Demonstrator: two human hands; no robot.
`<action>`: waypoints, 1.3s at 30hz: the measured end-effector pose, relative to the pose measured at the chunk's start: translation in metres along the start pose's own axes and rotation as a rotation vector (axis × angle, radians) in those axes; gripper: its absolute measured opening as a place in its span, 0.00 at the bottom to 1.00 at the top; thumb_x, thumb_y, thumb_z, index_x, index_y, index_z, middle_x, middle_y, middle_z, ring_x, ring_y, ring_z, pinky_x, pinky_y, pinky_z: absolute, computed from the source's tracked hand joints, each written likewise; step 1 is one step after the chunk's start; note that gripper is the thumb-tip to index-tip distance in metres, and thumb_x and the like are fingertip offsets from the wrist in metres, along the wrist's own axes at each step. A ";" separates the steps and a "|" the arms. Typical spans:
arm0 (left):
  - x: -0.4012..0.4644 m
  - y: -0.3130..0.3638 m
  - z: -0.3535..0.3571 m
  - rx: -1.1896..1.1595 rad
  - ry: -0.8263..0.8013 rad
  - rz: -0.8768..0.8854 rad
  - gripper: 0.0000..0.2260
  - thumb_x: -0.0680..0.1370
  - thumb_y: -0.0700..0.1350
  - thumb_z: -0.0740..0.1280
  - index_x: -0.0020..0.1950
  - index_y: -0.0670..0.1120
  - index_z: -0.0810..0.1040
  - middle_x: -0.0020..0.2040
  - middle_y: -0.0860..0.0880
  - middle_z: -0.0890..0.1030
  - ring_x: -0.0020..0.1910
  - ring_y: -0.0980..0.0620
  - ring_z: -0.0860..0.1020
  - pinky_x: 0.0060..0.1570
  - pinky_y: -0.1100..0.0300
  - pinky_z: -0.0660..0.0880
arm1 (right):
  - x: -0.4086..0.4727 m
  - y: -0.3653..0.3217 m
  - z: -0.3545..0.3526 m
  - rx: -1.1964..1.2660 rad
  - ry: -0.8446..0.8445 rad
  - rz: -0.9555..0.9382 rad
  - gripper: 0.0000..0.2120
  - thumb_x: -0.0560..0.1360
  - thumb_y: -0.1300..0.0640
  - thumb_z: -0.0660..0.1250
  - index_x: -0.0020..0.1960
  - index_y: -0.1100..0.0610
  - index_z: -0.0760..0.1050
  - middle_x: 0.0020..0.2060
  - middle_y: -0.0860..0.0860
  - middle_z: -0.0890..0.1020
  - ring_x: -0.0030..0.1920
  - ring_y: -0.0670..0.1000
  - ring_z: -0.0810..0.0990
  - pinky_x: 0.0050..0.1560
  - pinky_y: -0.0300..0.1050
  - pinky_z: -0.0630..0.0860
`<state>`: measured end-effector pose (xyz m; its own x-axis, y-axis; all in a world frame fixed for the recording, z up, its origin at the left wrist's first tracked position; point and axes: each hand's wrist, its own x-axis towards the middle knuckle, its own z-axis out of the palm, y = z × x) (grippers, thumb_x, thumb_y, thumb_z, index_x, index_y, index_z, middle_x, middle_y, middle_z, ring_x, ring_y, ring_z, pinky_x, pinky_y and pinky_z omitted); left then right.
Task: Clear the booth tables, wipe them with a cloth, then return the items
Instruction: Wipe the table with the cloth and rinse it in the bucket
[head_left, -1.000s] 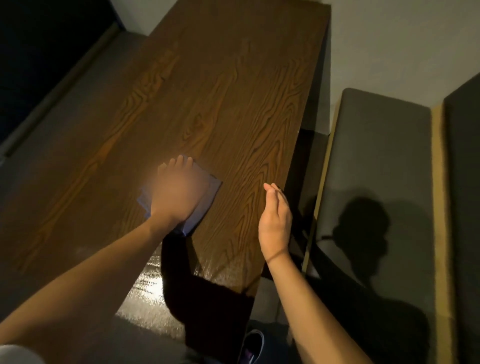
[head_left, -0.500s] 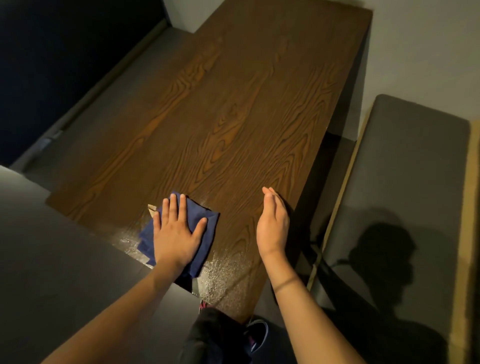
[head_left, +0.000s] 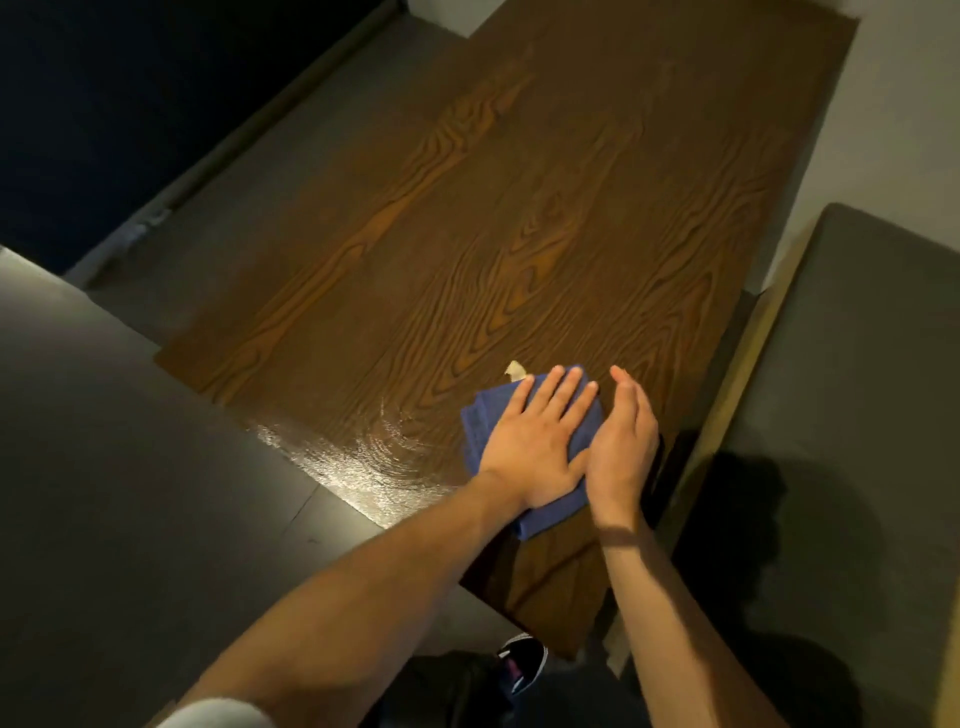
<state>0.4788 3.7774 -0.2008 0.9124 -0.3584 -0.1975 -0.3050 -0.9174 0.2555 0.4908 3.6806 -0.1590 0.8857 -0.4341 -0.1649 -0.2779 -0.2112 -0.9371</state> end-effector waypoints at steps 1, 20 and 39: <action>0.008 -0.011 -0.005 0.000 0.007 0.009 0.36 0.79 0.65 0.44 0.84 0.49 0.47 0.83 0.48 0.47 0.82 0.48 0.42 0.78 0.47 0.40 | -0.001 -0.001 0.006 0.003 0.028 0.006 0.19 0.82 0.53 0.56 0.66 0.58 0.78 0.64 0.53 0.80 0.66 0.49 0.75 0.62 0.35 0.65; -0.109 -0.357 -0.067 -0.023 0.186 -0.417 0.36 0.80 0.66 0.42 0.83 0.48 0.50 0.83 0.47 0.50 0.82 0.47 0.48 0.79 0.47 0.43 | -0.145 -0.024 0.187 -0.026 0.004 -0.024 0.22 0.83 0.50 0.53 0.72 0.58 0.72 0.67 0.52 0.77 0.64 0.43 0.72 0.60 0.33 0.67; -0.172 -0.193 -0.008 -0.085 0.206 -0.508 0.36 0.79 0.64 0.40 0.83 0.48 0.49 0.83 0.45 0.50 0.82 0.45 0.45 0.79 0.46 0.40 | -0.183 0.005 0.103 -0.047 0.092 0.022 0.25 0.81 0.44 0.52 0.70 0.56 0.74 0.68 0.54 0.77 0.70 0.53 0.72 0.71 0.59 0.67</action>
<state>0.3833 4.0174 -0.2083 0.9762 0.1742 -0.1291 0.2024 -0.9459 0.2535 0.3662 3.8492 -0.1652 0.8417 -0.5175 -0.1543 -0.3162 -0.2407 -0.9176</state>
